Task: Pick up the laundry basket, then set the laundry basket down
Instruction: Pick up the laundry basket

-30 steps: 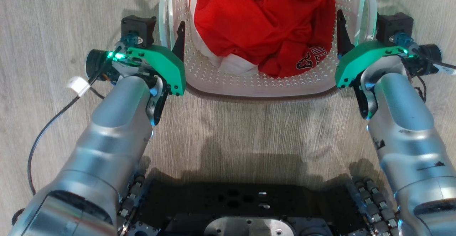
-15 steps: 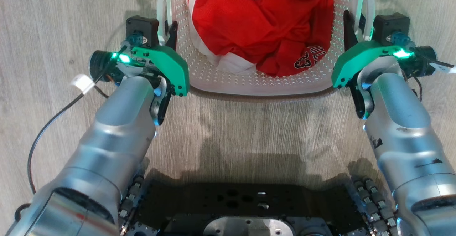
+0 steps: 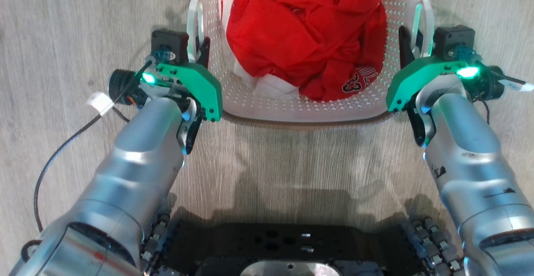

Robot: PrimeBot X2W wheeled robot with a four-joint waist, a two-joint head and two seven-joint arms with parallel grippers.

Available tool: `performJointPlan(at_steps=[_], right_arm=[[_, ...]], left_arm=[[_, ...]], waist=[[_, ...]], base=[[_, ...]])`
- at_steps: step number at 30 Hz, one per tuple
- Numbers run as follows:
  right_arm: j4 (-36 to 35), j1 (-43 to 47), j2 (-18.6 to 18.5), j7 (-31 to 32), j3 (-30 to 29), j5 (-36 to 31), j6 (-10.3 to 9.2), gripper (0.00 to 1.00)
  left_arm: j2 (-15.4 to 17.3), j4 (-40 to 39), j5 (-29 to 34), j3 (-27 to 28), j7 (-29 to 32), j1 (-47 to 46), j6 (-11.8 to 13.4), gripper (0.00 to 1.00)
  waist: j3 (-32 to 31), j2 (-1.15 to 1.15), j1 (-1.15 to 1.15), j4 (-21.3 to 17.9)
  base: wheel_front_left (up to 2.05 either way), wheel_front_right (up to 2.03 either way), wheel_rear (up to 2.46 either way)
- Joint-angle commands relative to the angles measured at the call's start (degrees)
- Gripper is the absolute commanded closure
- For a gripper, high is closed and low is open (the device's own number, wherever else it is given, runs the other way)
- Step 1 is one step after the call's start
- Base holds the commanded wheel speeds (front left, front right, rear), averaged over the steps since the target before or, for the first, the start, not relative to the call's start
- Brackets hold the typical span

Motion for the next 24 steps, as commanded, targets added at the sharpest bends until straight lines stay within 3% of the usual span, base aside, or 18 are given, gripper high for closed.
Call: performJointPlan(at_steps=[1, 15, 24], right_arm=[[0.0, 2.4, 0.6, -0.3, 1.4, 0.1, 0.08, 1.00], [10.7, 5.8, 0.6, -0.2, 10.1, 10.6, 0.08, 1.00], [14.1, 8.6, 0.6, 4.1, 18.3, 19.8, 0.08, 1.00]], left_arm=[[1.8, -0.1, -0.3, 0.2, -0.4, 2.1, 0.4, 1.00], [1.8, 4.2, -3.9, -2.3, -0.4, 9.6, -0.3, 1.00], [1.8, 7.2, -8.2, -5.8, 2.5, 14.7, -1.3, 1.00]], waist=[[-1.1, 0.00, 0.00, -0.1], [-13.5, 0.00, 0.00, -1.6], [-22.1, 0.00, 0.00, -2.3]], base=[[0.00, 0.00, 0.00], [0.00, 0.00, 0.00], [0.00, 0.00, 0.00]])
